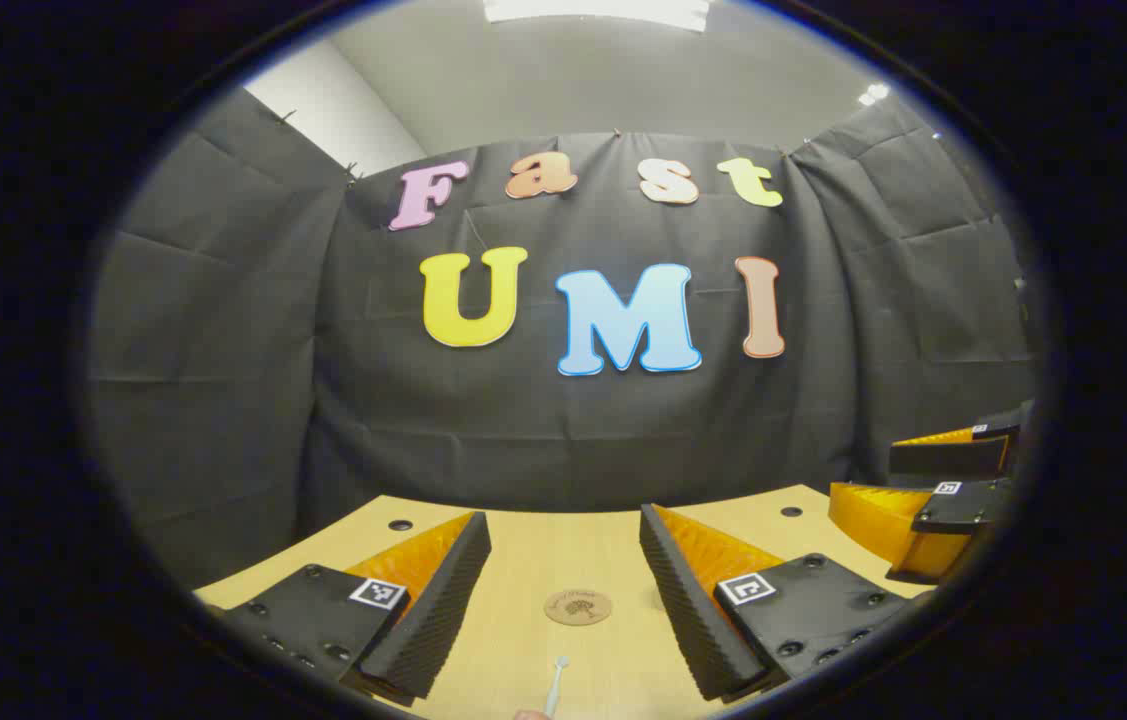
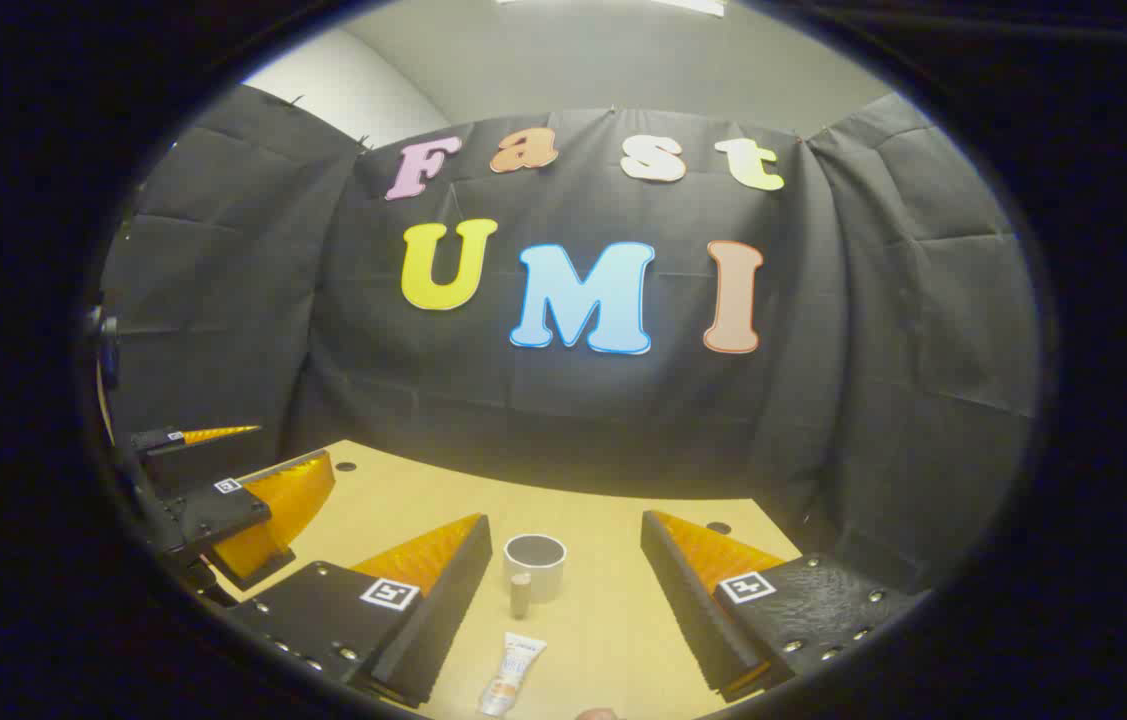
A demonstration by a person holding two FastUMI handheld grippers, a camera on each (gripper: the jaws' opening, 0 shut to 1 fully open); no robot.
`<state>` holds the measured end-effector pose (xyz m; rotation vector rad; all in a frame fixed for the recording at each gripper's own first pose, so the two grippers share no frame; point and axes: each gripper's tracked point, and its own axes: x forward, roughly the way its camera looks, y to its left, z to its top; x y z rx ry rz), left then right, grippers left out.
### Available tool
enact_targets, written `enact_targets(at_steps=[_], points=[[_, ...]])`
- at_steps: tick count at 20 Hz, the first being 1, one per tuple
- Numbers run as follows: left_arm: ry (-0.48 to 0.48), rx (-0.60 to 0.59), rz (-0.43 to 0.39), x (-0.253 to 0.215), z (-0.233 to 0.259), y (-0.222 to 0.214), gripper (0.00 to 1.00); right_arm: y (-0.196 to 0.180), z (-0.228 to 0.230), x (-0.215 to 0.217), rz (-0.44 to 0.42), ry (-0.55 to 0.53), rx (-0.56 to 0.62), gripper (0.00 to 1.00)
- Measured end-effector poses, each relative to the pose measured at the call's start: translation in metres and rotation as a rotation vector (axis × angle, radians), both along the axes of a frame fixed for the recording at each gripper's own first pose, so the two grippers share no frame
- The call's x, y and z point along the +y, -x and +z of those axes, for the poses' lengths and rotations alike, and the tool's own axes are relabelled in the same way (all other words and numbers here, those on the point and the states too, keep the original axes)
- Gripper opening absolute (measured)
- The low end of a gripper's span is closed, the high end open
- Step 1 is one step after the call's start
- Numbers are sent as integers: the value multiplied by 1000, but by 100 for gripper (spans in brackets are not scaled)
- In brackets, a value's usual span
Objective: Put the toothbrush and toothpaste on the desktop into the cup, then pick up the cup and place it on the coaster on the desktop.
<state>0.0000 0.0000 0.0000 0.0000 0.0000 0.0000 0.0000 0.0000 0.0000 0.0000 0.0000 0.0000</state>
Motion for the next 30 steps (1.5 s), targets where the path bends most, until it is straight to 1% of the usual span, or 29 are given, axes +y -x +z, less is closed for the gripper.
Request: enact_targets(at_steps=[1,2,5,6,11,12,13,14,16,18,19,20,21,23,27,30], points=[[0,0,0,0,0,0,97,-1,1,1,0,-1,5,93],[0,0,0,0,0,0,97,-1,-2,1,0,0,11,89],[0,0,0,0,0,0,97,-1,-7,2,7,2,31,89],[0,0,0,0,0,0,97,-2,-10,3,9,0,42,93],[0,0,0,0,0,0,97,-4,-16,4,25,-4,71,93],[0,4,1,0,0,1,97,-4,-18,4,23,-4,77,89],[1,2,-3,0,-1,-1,96,-5,-18,3,24,-5,83,93],[-5,-7,-8,-1,1,-3,96,-4,-20,3,23,-7,89,93],[-1,14,-26,-3,-2,-1,97,-6,-29,2,24,-6,127,93],[-18,62,-24,-1,-10,-1,97,-7,-42,2,19,-15,179,93],[-34,105,-30,-1,-21,-2,98,-8,-47,5,26,-27,209,93],[-51,152,-34,-2,-39,-5,97,-9,-55,10,38,-50,242,90],[-50,190,-44,-6,-53,-8,97,-11,-62,14,55,-74,279,93],[-27,267,-49,-5,-72,-12,97,-16,-82,18,72,-94,353,93],[0,407,-29,4,-109,-16,98,-22,-113,20,85,-86,471,93],[18,520,-19,10,-138,-17,97,-20,-138,24,101,-117,573,93]])
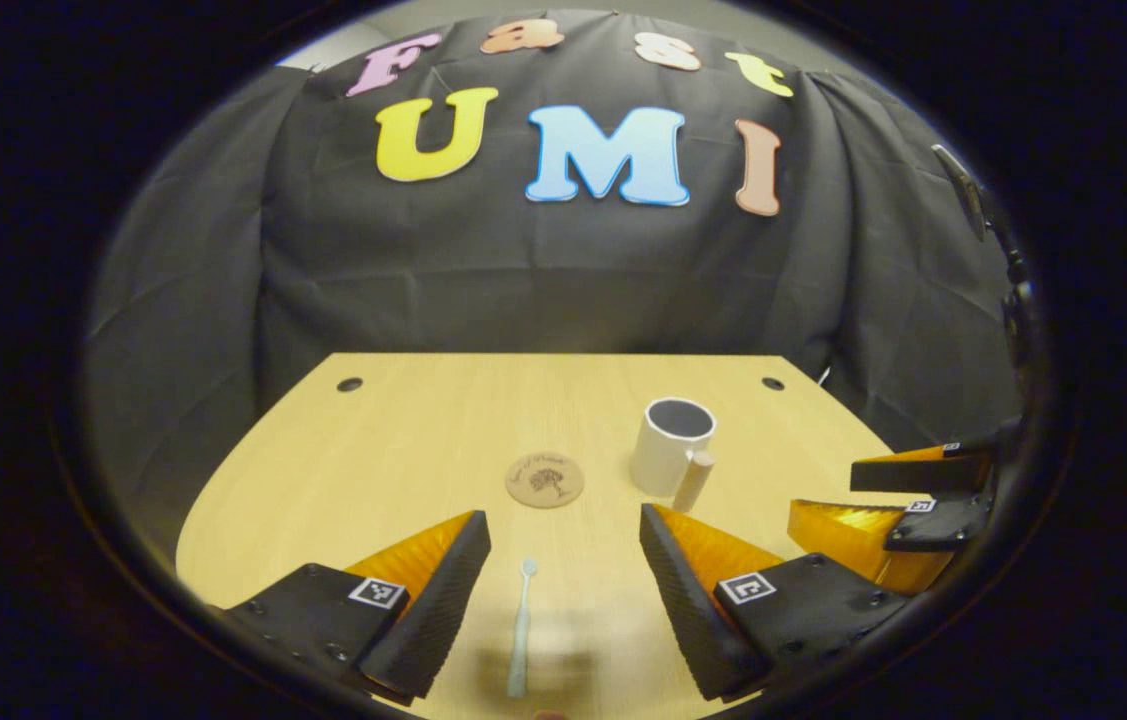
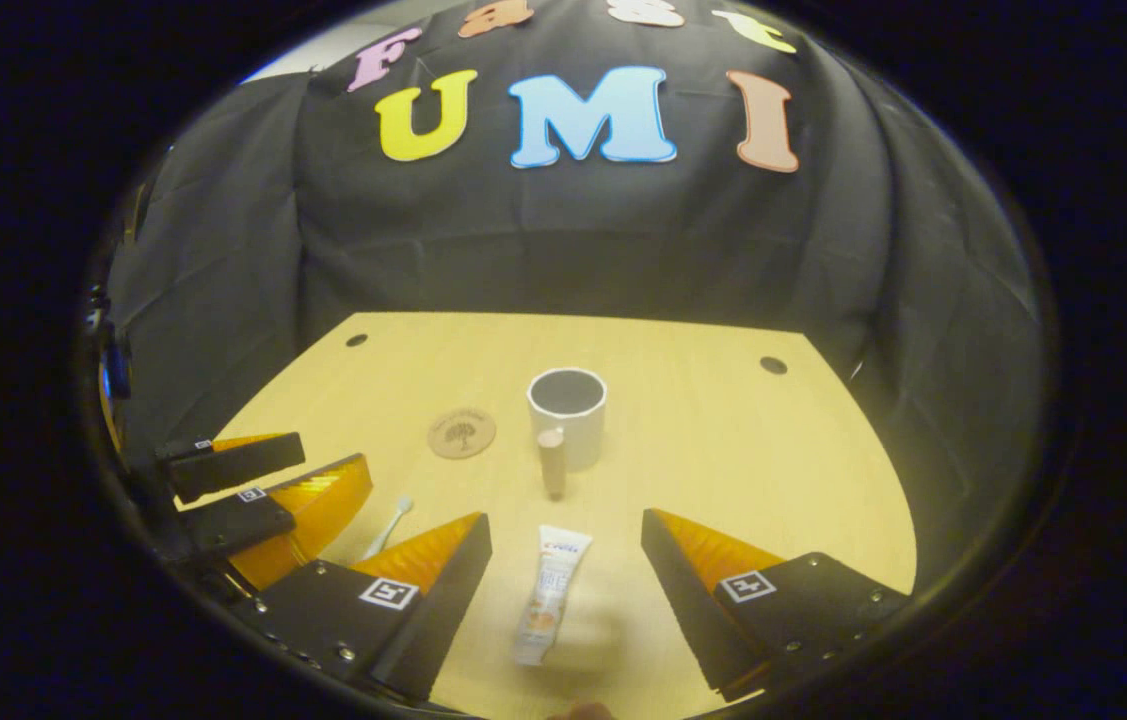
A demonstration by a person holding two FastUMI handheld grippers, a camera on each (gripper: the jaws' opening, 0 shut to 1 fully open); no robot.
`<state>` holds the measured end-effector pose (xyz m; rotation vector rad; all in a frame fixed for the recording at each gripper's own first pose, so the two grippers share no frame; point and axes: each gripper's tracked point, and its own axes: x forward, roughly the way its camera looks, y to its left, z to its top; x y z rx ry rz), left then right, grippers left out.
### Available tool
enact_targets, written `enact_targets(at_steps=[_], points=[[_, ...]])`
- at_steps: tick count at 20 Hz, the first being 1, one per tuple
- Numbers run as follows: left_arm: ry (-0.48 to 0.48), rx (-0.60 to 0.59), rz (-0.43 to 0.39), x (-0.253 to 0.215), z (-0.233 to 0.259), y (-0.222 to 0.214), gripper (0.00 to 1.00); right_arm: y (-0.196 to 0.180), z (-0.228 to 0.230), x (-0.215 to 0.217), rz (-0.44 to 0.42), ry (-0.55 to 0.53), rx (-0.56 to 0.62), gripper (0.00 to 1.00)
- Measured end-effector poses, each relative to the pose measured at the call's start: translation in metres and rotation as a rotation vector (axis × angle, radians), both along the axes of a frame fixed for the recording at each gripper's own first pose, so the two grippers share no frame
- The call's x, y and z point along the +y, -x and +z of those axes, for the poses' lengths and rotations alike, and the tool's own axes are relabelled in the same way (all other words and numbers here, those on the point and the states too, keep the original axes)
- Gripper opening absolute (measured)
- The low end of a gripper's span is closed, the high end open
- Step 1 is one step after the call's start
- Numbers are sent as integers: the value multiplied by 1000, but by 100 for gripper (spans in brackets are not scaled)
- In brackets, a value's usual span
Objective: Put the toothbrush and toothpaste on the desktop into the cup, then pick up the cup and place it on the coaster on the desktop.
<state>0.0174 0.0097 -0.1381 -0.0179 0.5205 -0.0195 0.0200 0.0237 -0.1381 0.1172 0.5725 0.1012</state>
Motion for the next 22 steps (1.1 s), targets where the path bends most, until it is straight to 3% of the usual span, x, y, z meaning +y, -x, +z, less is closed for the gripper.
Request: enact_targets(at_steps=[10,22], points=[[-21,337,-13,7,-79,7,99,-6,-62,20,36,-66,265,94],[0,715,15,22,-149,36,100,-15,-103,28,56,-82,453,94]])
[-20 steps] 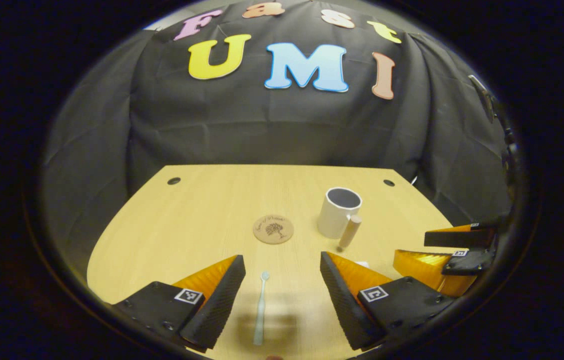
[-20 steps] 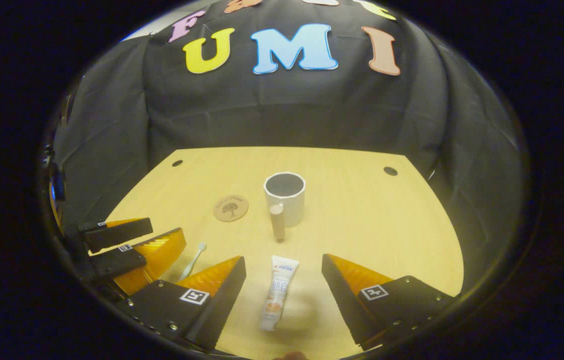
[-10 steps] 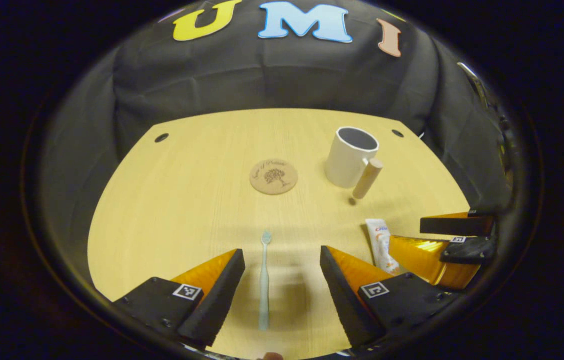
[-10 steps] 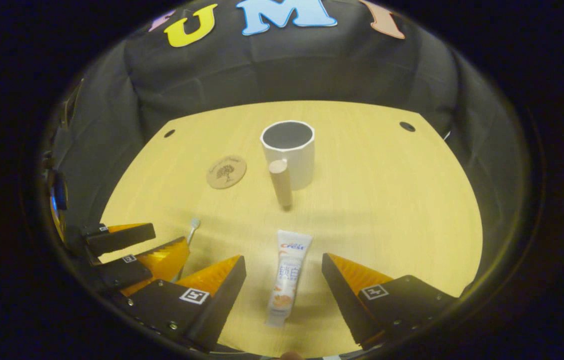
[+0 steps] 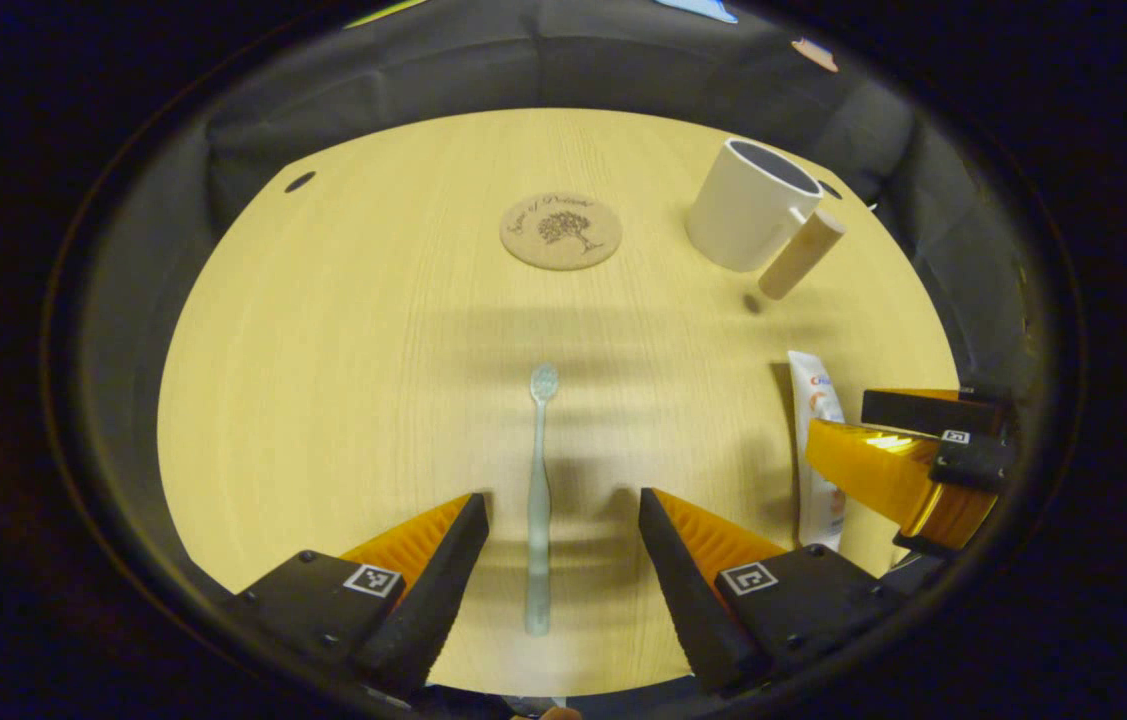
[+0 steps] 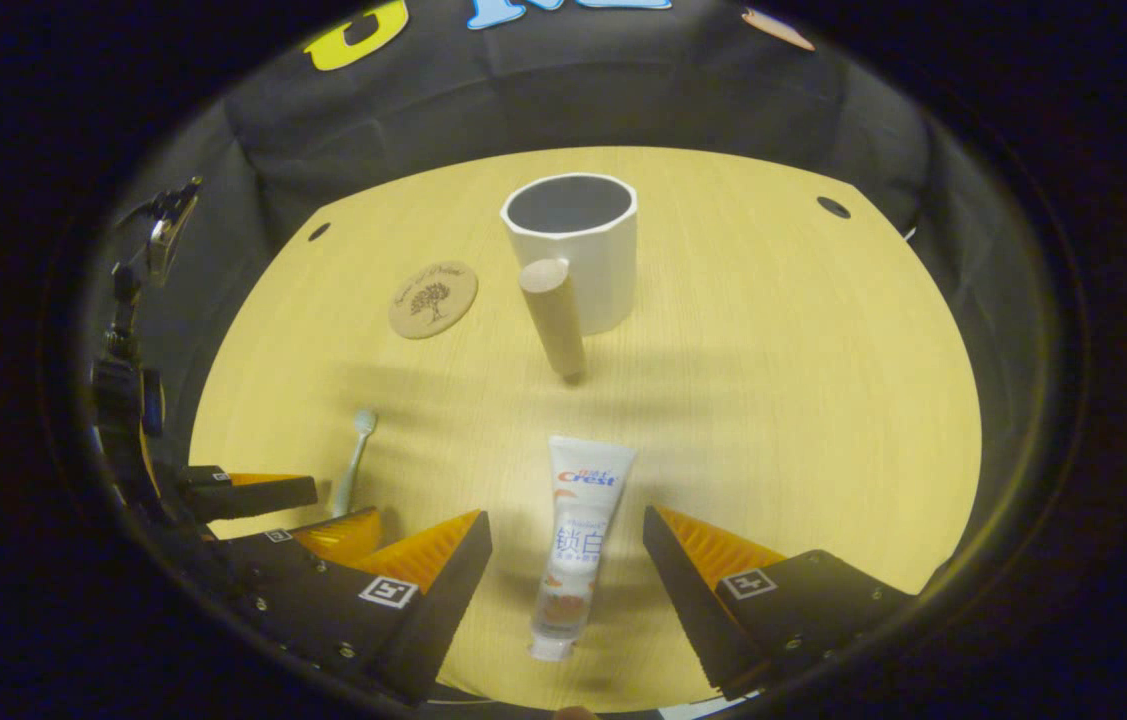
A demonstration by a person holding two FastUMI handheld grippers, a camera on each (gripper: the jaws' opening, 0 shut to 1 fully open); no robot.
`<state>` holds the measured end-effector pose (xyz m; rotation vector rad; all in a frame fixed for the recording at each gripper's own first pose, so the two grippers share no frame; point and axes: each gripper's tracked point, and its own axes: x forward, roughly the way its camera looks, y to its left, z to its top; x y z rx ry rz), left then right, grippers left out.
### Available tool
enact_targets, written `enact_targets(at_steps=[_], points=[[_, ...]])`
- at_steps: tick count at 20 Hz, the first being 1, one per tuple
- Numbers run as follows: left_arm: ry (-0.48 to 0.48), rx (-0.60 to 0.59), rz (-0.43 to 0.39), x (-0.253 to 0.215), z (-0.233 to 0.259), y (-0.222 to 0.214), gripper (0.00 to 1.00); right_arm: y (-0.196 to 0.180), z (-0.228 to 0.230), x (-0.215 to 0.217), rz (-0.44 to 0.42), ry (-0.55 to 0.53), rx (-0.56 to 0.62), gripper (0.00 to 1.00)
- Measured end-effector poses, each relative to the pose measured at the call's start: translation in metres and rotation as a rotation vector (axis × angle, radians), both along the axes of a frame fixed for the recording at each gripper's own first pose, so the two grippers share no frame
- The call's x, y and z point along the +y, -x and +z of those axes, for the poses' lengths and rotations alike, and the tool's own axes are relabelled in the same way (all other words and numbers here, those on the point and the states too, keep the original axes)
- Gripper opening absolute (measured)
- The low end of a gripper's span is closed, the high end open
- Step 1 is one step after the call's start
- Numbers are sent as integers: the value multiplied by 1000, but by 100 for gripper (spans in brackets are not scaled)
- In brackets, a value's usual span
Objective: Put the toothbrush and toothpaste on the desktop into the cup, then pick up the cup and place it on the coaster on the desktop.
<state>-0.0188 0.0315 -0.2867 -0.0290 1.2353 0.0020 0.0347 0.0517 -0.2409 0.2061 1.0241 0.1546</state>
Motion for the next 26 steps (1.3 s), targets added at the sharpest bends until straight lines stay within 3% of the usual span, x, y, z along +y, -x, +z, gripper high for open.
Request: enact_targets(at_steps=[5,12,15,16,17,18,19,20,21,22,23,26], points=[[-17,79,-7,5,-11,4,100,6,-18,1,-2,-2,114,95],[-45,81,-5,9,-11,2,94,2,-29,-4,-9,47,116,95],[-45,67,0,10,-12,-2,82,3,-32,-9,-20,75,123,83],[-47,70,5,10,-10,-2,65,4,-32,-9,-16,78,130,77],[-47,69,-2,9,-11,-1,56,6,-32,-10,-8,90,132,75],[-48,54,3,10,-9,-3,57,7,-34,-12,-18,108,132,70],[-46,57,17,8,-11,-4,31,6,-32,-14,-16,106,132,58],[-45,51,3,7,-11,-5,26,7,-35,-13,-11,105,131,52],[-49,43,-1,8,-10,-4,27,8,-36,-14,-20,102,132,49],[-48,43,1,8,-10,0,26,5,-36,-16,-38,90,128,40],[-42,31,-8,7,-11,-5,18,7,-34,-16,-39,72,125,29],[-45,17,-29,7,-11,-5,14,6,-33,-15,-49,15,109,24]])
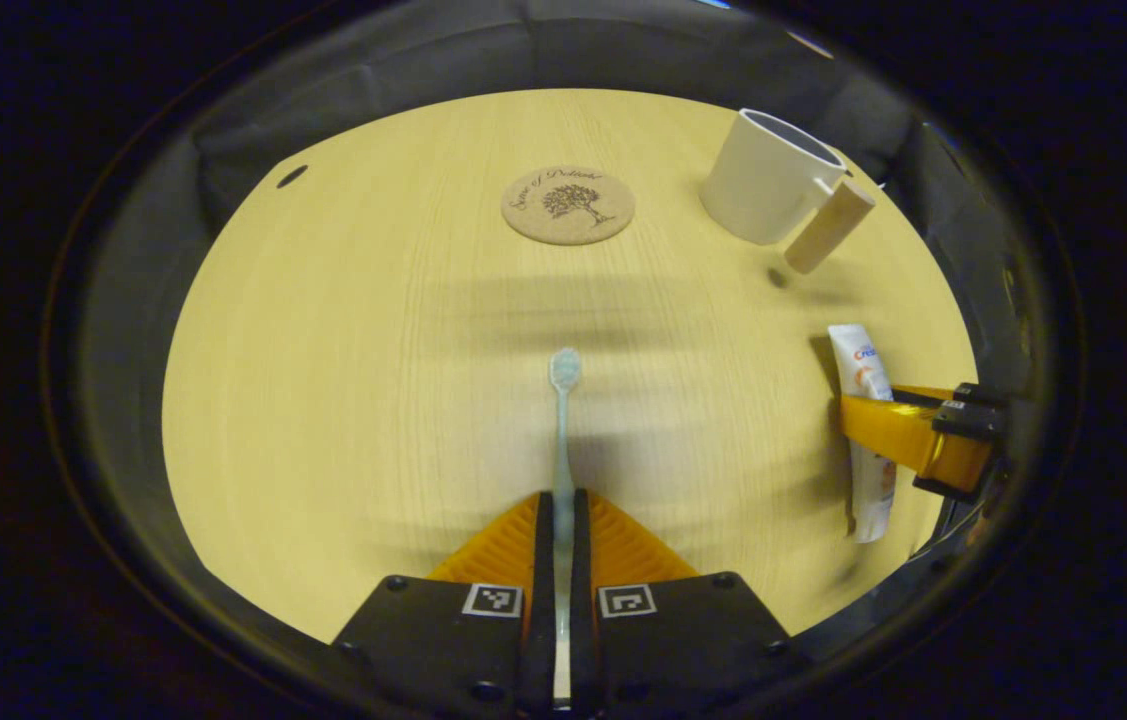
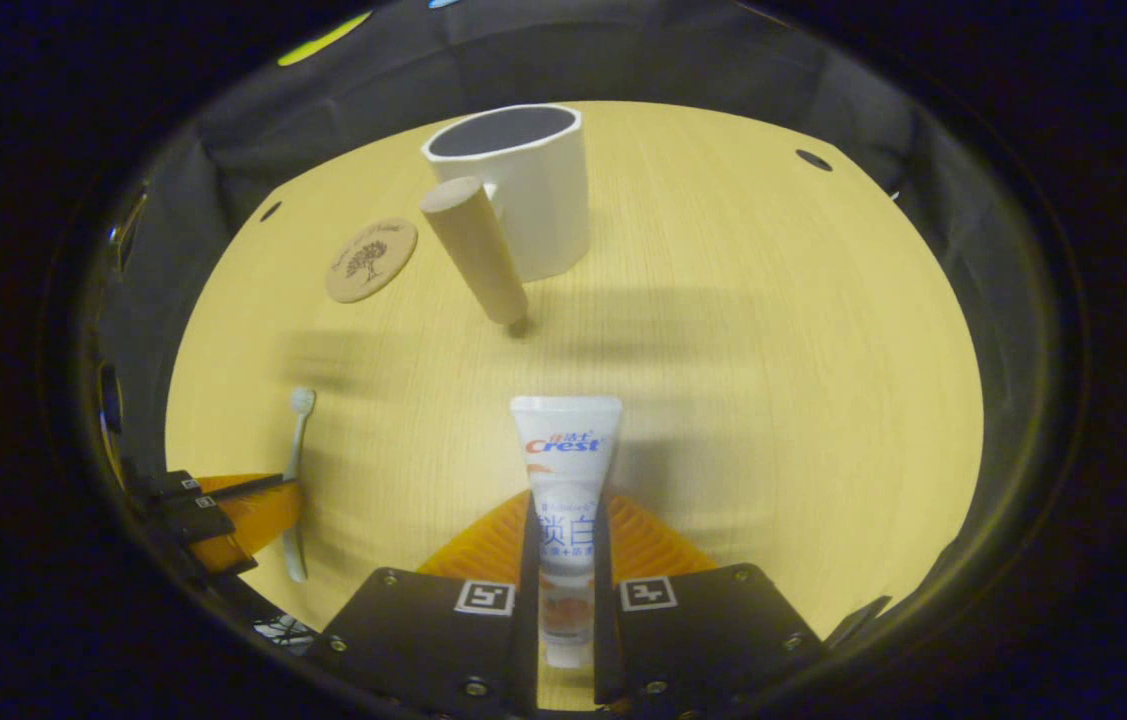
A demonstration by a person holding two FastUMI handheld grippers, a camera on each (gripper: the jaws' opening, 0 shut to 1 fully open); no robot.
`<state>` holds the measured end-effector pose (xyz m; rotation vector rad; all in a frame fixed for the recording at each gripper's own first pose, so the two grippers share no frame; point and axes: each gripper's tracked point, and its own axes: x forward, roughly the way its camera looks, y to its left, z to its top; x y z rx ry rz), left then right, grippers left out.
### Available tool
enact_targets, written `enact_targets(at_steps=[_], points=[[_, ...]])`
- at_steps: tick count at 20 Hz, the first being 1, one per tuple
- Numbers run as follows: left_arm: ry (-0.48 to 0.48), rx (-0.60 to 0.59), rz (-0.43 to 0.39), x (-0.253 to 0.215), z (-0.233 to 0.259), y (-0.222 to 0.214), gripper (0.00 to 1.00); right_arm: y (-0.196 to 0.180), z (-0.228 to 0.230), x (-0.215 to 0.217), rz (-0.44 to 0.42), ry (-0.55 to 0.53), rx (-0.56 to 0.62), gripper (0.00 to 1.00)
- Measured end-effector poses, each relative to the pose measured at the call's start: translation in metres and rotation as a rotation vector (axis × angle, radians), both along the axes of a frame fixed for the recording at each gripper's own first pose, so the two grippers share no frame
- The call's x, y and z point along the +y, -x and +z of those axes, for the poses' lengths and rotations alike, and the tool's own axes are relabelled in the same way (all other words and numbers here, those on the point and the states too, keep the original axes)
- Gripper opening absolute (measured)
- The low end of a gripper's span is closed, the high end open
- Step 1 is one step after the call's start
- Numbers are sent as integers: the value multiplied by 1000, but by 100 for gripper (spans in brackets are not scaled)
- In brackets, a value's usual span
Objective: Put the toothbrush and toothpaste on the desktop into the cup, then pick up the cup and place it on the coaster on the desktop.
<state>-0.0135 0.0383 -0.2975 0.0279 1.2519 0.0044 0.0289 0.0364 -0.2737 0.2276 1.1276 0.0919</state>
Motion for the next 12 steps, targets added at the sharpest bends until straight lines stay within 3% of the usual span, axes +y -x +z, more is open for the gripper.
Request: enact_targets(at_steps=[2,4,12], points=[[-1,-19,-17,1,-2,3,14,-2,2,-1,-5,-30,-29,19],[4,-37,-25,2,1,2,7,-3,2,-2,-5,-59,-49,18],[40,-150,14,7,13,-5,8,-7,19,-6,-10,-96,-183,18]])
